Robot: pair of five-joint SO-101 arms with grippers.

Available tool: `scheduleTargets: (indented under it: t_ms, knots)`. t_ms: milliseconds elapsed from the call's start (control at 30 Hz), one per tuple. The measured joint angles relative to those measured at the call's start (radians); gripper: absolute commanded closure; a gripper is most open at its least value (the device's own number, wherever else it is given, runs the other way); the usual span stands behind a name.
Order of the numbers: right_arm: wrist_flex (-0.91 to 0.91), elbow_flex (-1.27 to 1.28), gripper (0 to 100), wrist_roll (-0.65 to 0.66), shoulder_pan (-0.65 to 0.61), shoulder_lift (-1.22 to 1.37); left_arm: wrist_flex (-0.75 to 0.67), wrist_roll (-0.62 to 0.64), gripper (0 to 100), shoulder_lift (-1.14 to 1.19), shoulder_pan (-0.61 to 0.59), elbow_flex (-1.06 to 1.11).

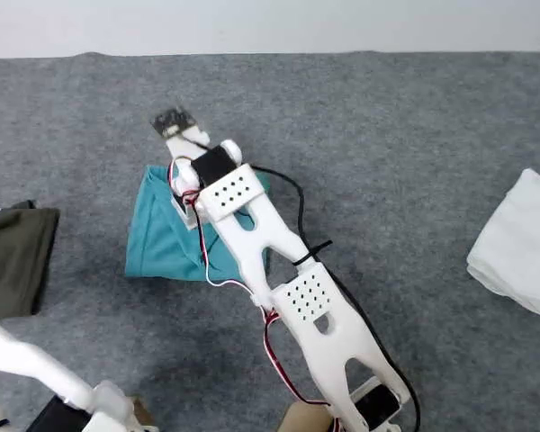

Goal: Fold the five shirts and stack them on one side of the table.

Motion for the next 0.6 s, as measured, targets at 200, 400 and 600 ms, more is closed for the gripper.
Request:
scheduleTargets:
  t_ms: [200, 400, 600]
  knots:
    - [0.000, 0.000, 85.5, 0.000, 0.018, 0.034, 0.000, 0.000, 97, 0.000, 0.000, 0.000]
    - [0.000, 0.000, 85.7, 0.000, 0.028, 0.034, 0.000, 0.000, 97, 0.000, 0.000, 0.000]
    - [0.000, 0.000, 98.7, 0.000, 0.032, 0.034, 0.000, 0.000, 97, 0.000, 0.000, 0.000]
